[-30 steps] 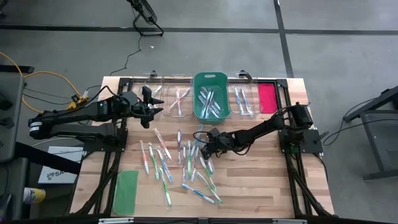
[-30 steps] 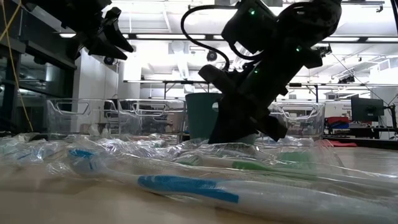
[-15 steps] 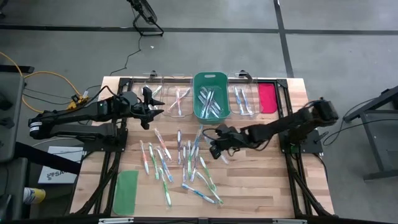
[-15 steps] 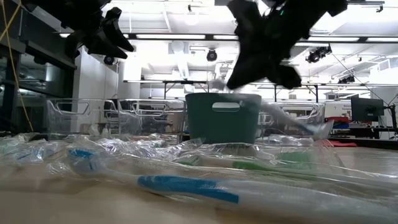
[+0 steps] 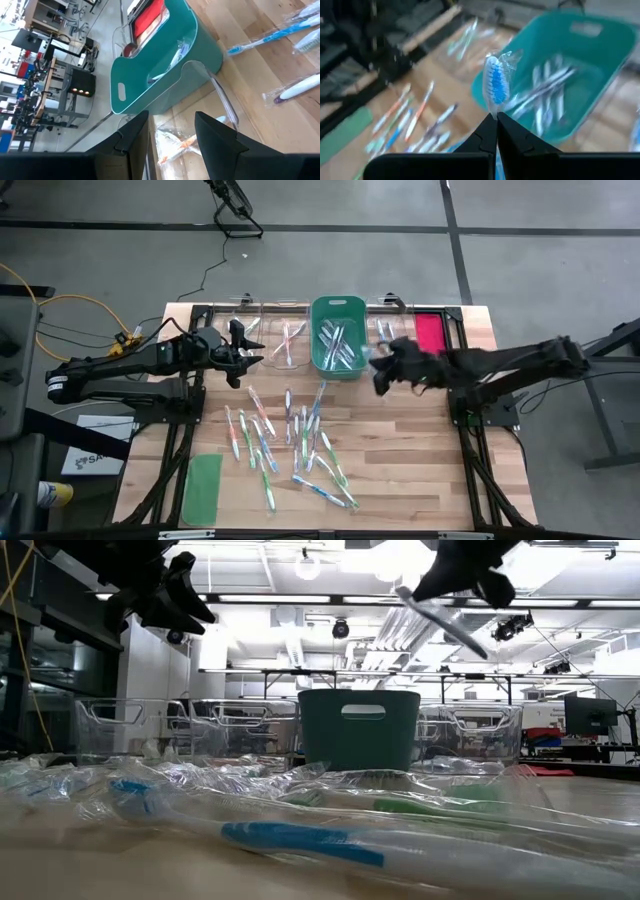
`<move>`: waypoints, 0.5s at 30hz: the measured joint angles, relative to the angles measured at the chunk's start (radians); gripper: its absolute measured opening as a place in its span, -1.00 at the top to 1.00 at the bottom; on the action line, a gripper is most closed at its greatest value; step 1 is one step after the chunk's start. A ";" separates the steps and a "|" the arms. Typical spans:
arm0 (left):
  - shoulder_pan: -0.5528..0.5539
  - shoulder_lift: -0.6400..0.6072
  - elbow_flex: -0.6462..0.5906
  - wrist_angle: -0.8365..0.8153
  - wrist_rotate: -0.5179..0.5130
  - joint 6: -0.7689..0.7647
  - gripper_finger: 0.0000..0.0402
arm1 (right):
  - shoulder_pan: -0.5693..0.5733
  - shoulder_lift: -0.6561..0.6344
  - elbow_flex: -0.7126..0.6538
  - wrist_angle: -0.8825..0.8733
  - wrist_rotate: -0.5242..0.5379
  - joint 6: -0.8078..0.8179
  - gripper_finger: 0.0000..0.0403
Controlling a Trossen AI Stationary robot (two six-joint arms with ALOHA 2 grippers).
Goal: Pick & Place Toothbrushes
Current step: Put the blue toothbrush into the right transparent bin
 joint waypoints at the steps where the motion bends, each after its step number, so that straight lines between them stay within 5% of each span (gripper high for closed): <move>1: 0.000 0.000 0.000 0.000 0.000 0.000 0.23 | -0.020 -0.020 0.000 0.001 0.000 -0.020 0.98; 15: 0.000 0.000 0.000 0.000 0.000 -0.025 0.23 | -0.376 -0.033 0.000 -0.060 0.007 -0.119 0.99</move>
